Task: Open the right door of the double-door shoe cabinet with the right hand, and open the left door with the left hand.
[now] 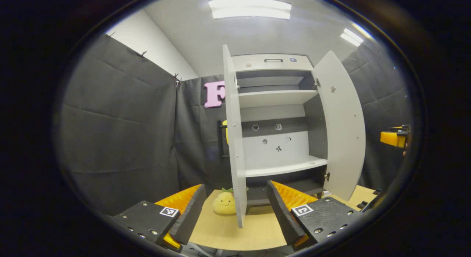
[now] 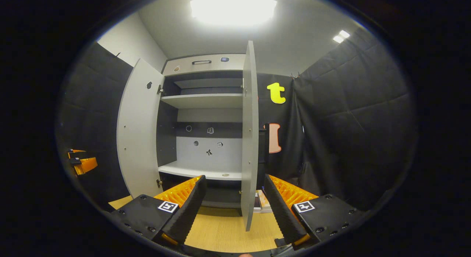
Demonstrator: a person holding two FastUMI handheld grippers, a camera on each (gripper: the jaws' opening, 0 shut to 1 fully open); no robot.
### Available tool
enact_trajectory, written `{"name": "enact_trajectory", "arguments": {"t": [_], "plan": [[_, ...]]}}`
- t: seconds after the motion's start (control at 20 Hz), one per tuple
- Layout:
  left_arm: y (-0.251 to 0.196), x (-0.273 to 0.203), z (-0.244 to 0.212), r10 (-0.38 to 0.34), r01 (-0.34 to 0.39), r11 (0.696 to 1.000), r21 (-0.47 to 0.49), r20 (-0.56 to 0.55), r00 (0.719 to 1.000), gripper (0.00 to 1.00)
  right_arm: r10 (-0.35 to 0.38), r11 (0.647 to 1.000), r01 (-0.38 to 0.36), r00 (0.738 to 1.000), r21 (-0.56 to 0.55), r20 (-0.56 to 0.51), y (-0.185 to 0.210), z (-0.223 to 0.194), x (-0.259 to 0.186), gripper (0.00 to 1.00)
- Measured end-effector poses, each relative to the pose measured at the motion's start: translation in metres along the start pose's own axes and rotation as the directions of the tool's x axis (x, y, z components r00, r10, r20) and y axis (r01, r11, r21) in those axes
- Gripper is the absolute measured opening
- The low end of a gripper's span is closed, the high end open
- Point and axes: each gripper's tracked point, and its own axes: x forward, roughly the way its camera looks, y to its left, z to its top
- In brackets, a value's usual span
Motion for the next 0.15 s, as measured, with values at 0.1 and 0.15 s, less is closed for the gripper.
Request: {"name": "enact_trajectory", "arguments": {"t": [0.1, 0.15], "plan": [[-0.0019, 0.0006, 0.0006, -0.002, 0.002, 1.000, 0.000, 0.000, 1.000, 0.95, 0.001, 1.000, -0.001, 1.000, 0.001, 0.000, -0.0004, -0.0002, 0.0002, 0.98], [-0.0022, 0.0006, 0.0005, -0.001, 0.001, 1.000, -0.001, -0.001, 1.000, 0.95, 0.003, 1.000, -0.003, 1.000, 0.002, 0.001, 0.0003, 0.0002, 0.0012, 0.98]]}}
